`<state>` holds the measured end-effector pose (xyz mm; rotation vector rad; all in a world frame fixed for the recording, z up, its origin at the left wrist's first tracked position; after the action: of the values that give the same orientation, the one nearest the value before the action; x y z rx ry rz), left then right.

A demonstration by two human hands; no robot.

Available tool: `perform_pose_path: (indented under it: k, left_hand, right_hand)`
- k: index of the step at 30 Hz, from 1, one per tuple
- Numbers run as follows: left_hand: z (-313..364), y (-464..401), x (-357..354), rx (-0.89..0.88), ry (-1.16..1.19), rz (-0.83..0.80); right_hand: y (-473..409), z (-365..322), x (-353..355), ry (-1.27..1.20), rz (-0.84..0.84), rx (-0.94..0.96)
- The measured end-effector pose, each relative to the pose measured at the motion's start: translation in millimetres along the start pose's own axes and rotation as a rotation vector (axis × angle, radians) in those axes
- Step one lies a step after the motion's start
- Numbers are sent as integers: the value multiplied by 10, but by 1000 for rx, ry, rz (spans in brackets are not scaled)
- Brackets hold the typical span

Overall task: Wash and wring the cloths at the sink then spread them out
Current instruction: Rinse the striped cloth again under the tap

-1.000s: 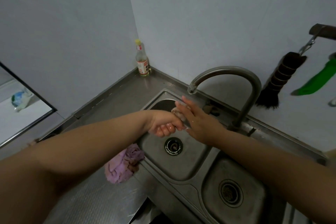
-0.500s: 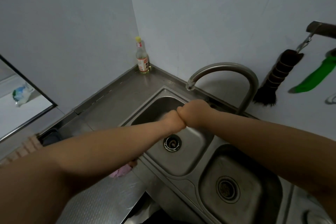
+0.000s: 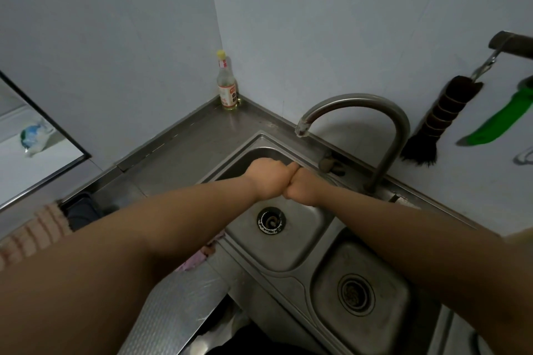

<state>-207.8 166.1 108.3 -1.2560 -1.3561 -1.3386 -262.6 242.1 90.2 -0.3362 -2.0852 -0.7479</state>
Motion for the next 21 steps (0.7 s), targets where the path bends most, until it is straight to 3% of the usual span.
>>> perform_pose_path:
  k: [6,10,15,21]
  left_hand:
    - [24,30,-26,-72,-115,-23]
    - [-23,45,-66,2,-112,36]
    - [-290,225,-315,185,269,78]
    - [-564,663,-259,236,970,61]
  right_hand:
    - [98,42,-70,-178,-44,-131]
    - [117,-23,-62,-199,-79,-51]
    - [103,25,-1,-494,-93,-21]
    - [48,-180,54,-711,85,45]
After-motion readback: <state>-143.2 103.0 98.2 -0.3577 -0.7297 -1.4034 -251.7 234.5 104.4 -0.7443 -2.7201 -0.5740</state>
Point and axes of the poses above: each hand's wrist, its own y-axis away from the middle knuckle, its own x-axis out of the back of the hand, z = x × y, the point moved 3 cm from there along -y, towards the middle knuckle, and after that the axes turned 8 degrees about -x, right-handed, at the moved point
